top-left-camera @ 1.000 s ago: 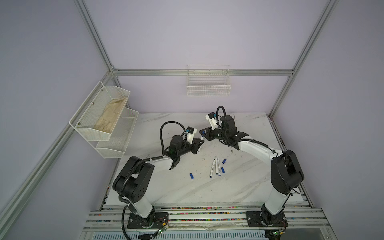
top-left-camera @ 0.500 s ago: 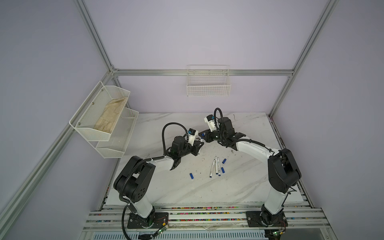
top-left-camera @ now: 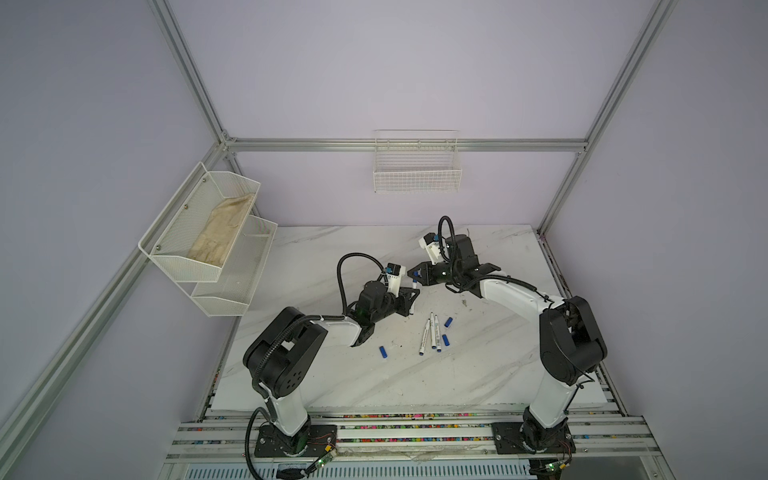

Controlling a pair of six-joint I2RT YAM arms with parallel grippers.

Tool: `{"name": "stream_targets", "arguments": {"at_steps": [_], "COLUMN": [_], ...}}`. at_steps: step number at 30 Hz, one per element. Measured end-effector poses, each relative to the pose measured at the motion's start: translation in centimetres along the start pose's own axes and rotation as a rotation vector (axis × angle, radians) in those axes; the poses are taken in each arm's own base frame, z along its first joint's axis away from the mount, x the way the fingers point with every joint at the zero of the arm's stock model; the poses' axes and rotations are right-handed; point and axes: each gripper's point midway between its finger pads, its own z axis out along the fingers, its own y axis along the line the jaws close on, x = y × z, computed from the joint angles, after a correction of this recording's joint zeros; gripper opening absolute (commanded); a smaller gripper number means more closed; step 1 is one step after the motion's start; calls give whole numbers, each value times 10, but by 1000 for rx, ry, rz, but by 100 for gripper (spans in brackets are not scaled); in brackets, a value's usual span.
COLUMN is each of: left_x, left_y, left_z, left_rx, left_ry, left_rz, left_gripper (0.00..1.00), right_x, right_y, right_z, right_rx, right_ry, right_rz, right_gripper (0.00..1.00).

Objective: Insert the pens into the pen caps

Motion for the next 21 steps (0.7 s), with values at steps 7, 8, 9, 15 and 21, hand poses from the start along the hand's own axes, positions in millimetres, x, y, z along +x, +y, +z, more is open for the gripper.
{"name": "stream_targets", "arguments": {"at_steps": [7,8,9,15,21], "left_x": [-14,-13,-12,2,13], "left_y": [20,23,26,45,89], "left_z": [0,0,1,-1,4], "left_rx": [-84,-95,-104,-153,-256], "left_ry": [-93,-94,-94,-26,156], "left_rz": [-76,-89,-93,-123,-199], "left_gripper": [0,0,0,0,0], "right_x": [-13,-19,-26,-62,-61], "right_y": [-6,-6,-5,6,-7], "right_z": [-17,-22,-28,-73,-75], "right_rx": [8,10,13,59,125], "right_ry": [-35,-58,-83,-248,-272], "right_rz": [81,85,88,70,106], "right_gripper": [59,59,59,57,55]}}
